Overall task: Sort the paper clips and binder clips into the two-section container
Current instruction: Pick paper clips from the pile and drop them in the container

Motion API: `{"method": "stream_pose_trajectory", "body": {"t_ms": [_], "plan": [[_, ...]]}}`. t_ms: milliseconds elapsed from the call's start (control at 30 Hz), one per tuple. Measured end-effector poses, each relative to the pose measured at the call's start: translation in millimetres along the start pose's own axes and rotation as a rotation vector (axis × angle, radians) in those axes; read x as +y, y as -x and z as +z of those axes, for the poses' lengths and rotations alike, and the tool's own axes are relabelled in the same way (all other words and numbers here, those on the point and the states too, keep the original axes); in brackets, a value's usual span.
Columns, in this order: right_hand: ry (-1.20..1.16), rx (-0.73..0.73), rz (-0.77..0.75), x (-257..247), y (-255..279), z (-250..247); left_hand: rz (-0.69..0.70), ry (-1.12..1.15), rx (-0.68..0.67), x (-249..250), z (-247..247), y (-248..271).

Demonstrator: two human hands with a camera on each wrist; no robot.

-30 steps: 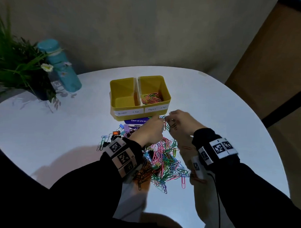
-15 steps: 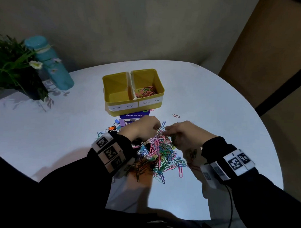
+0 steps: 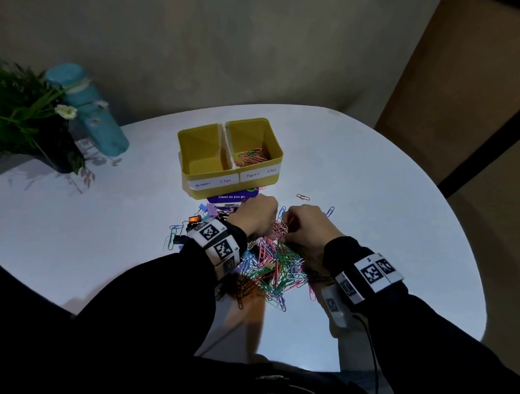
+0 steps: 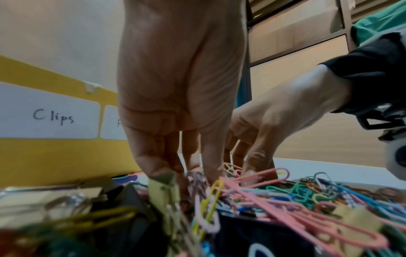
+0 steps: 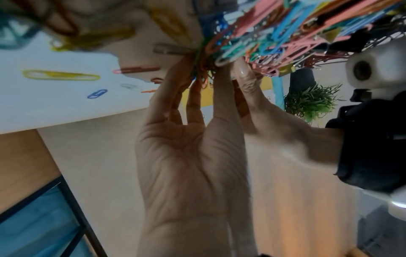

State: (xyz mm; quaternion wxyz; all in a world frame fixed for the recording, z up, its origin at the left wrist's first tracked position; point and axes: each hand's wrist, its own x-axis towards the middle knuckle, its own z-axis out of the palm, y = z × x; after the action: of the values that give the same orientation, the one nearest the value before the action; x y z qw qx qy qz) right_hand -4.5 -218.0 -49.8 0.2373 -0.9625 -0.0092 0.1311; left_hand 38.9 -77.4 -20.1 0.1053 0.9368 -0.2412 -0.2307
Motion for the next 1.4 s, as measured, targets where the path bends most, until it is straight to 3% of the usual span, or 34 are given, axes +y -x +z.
{"method": "stream_pose_trajectory", "body": {"t_ms": [267,433,567,767,867,1000,1067,1233,1400], "plan": [[-0.198,0.032,0.034,10.6,-1.6,-6.0,0.015,0.280,0.028,-19.9,-5.6,0.3],[-0.735,-0.131,0.128,18.3,2.5,-20.5,0.011,0.620,0.068,-38.2,-6.5,5.6],[-0.918,-0.142,0.134,17.1,10.1,-41.5,-0.028,0.852,0.079,-42.2,-8.2,13.3],[-1.098,-0.020,0.011,-2.8,0.1,-85.2,-0.031,0.859,0.141,-45.9,-5.3,14.5],[-1.062,0.106,-0.069,-30.3,-15.1,-106.5,-0.002,0.801,0.176,-42.7,-3.7,17.1],[-0.829,0.280,-0.088,-58.1,-53.3,-106.4,0.013,0.822,0.222,-37.1,-3.4,23.0],[-0.719,0.294,-0.050,-65.6,-72.2,-100.2,-0.005,0.838,0.246,-35.2,-3.2,24.8],[-0.546,0.130,0.015,-75.7,-92.1,-96.5,-0.007,0.842,0.316,-31.9,-5.5,31.7],[-0.663,0.336,-0.018,-59.7,-66.2,-106.9,0.027,0.768,0.464,-22.5,-35.4,45.7]]}}
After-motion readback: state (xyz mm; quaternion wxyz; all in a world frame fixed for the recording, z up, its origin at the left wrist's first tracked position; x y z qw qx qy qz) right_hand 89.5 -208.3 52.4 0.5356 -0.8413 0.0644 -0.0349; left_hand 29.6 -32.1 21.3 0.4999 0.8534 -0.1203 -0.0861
